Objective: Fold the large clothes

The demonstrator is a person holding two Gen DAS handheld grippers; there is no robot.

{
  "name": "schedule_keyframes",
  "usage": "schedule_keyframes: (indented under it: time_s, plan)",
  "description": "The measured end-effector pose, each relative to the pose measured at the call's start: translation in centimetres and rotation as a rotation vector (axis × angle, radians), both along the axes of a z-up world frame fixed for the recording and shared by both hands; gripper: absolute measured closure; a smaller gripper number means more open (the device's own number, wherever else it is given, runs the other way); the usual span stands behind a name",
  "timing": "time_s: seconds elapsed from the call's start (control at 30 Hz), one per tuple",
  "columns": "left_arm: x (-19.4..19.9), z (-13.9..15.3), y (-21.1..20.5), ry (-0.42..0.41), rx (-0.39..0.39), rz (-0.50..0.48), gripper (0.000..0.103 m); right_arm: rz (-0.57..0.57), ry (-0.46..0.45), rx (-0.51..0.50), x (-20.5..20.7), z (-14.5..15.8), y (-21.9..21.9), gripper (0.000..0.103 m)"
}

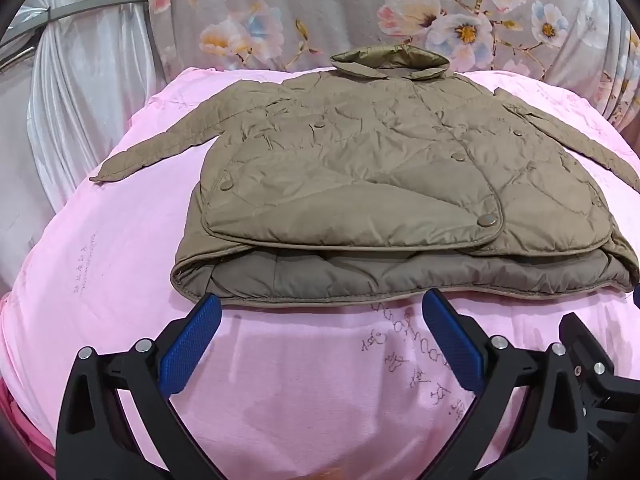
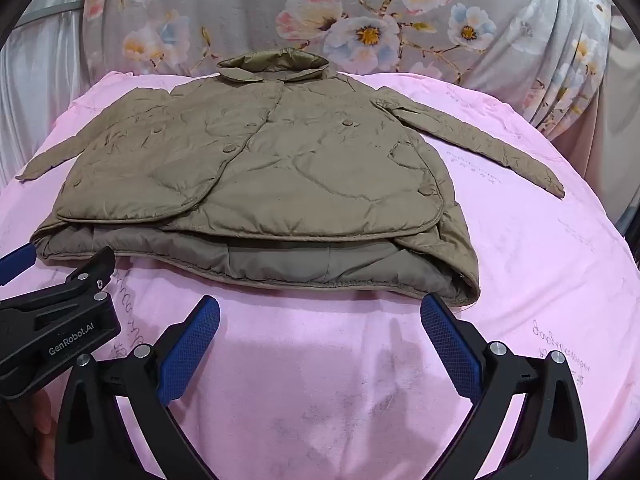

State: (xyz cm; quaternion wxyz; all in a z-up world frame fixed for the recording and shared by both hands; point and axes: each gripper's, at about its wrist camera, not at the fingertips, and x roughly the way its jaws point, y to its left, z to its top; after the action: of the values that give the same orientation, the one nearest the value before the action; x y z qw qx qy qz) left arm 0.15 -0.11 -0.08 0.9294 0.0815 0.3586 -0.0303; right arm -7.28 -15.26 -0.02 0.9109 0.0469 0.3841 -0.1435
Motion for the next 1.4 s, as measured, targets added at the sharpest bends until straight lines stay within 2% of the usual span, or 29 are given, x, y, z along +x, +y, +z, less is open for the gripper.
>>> schedule_keyframes:
  time_s: [0.03,1.4]
  plan:
    - [-0.14,0.10,0.17,-0.021,-0.019,0.003,0.005,-0.001,0.001,0.001,0.01,-0.06,-0.02,0.005]
    - [-0.55,0.65,0.16,-0.033,-0.019,-0.008,0.005,-0.003,-0.010,0.028,-0.35,-0.04,-0.49,0.005]
